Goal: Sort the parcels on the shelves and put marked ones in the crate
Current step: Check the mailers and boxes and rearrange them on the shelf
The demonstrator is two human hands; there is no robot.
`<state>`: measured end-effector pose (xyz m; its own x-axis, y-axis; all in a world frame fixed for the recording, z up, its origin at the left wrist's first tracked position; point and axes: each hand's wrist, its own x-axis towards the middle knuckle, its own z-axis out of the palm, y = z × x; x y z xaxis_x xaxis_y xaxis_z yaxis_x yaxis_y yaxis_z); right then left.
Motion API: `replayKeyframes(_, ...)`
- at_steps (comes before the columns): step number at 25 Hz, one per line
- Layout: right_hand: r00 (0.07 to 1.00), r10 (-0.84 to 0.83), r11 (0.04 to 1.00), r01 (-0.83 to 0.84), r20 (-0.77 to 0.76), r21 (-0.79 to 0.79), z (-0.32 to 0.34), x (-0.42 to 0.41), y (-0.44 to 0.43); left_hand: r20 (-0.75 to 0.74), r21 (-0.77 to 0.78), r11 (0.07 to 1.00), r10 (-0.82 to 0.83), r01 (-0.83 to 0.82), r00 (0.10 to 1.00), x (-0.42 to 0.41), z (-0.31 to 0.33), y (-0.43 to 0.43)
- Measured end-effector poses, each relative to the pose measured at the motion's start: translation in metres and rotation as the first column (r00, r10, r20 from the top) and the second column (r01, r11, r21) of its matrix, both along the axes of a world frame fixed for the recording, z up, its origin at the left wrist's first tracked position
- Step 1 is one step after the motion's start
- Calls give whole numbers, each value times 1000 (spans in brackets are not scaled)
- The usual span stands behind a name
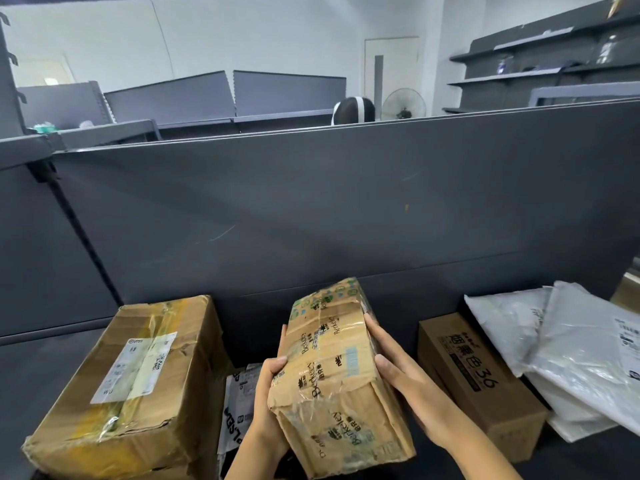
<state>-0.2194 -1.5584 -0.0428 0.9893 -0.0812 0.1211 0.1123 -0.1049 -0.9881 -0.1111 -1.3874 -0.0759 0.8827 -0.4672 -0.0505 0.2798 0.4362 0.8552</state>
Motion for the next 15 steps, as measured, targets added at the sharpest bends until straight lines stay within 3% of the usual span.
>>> replayKeyframes(2, 999, -34, 995, 38, 34, -97, -2, 5, 0, -81, -215, 966, -167, 146, 983, -1, 6, -1)
replayKeyframes(3, 997, -73, 989, 77, 36, -125, -3, 5, -1, -110, -194, 966, -192, 169, 975, -2, 10, -1)
replayKeyframes(6, 979, -199, 964, 205, 50, -170, -7, 10, -3, -112, 10, 979, -201, 203, 973, 4, 13, 0)
replayKeyframes(8, 961, -262, 931, 276, 89, -239, -10, 10, -2, 16, 272, 929, -265, 251, 964, 9, 11, -1)
replayKeyframes(10, 941, -311, 904, 335, 129, -265, -12, 11, -1, 27, 393, 871, -332, 295, 943, 9, 11, -2)
replayKeyframes(13, 929, -316, 891, 360, 191, -276, -11, 13, 1, -22, 435, 818, -407, 376, 913, 10, -7, -6)
replayKeyframes(15, 937, -283, 896, 334, 204, -293, -12, 13, 0, -22, 355, 834, -444, 422, 896, 8, -14, -8)
